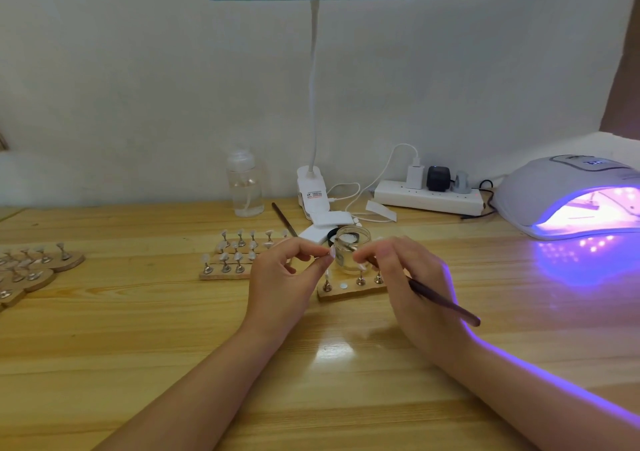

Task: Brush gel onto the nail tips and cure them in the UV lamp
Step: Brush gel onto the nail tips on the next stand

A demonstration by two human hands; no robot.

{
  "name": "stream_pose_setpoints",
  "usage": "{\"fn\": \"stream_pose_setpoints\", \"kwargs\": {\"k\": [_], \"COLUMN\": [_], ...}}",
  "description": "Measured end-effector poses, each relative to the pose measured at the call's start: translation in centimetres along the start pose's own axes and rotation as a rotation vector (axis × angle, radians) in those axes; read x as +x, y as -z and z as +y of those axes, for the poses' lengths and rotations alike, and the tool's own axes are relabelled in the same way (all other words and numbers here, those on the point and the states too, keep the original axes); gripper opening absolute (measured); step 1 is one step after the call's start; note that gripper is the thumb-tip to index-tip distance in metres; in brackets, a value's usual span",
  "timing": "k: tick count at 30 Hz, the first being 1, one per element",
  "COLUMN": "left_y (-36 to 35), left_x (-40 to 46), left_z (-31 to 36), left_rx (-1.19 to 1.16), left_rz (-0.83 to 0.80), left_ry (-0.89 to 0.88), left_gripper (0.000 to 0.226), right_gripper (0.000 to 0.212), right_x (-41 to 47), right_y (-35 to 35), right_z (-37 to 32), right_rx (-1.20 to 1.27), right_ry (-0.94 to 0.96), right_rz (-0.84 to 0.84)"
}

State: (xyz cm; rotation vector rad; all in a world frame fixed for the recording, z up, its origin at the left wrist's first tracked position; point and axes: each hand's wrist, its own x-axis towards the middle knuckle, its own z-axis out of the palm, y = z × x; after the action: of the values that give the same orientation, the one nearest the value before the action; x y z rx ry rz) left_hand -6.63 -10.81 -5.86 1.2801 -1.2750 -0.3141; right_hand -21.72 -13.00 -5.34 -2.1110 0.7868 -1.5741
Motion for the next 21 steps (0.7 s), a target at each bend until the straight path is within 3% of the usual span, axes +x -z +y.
{"fn": "stream_pose_setpoints", "kwargs": {"k": [4,8,12,16,21], "left_y": [0.04,-0.01,-0.06,-0.07,-0.08], "left_x": [-0.07,-0.02,0.03,0.03,0.09], "left_z": [0.04,0.12,0.09,-0.01,0.01], "left_rx": [-0.003,0.003,0.006,-0.004,-0.003], "left_rz": [-0.001,-0.009,0.004,-0.002,0.003], "left_ry": [-0.005,-0.011,-0.009,-0.016,-0.015], "left_gripper": [0.020,0.018,0.022,0.021,0.022], "right_gripper": [0.036,0.030,0.035,0.031,0.038], "right_x": [-0.17,0.07,-0.19,0.04,-0.10], "right_y": [0.08,0.00,-0.03,-0.13,-0.11], "right_z": [-0.04,0.01,0.14,0.27,0.12], "right_rx": [0.114,-0.004,0.125,-0.025,0.143], "right_ry": [-0.001,0.031,-0.009,0.055,-0.031], "right_rz": [-0.006,0.004,-0.021,0.015,0.031]}}
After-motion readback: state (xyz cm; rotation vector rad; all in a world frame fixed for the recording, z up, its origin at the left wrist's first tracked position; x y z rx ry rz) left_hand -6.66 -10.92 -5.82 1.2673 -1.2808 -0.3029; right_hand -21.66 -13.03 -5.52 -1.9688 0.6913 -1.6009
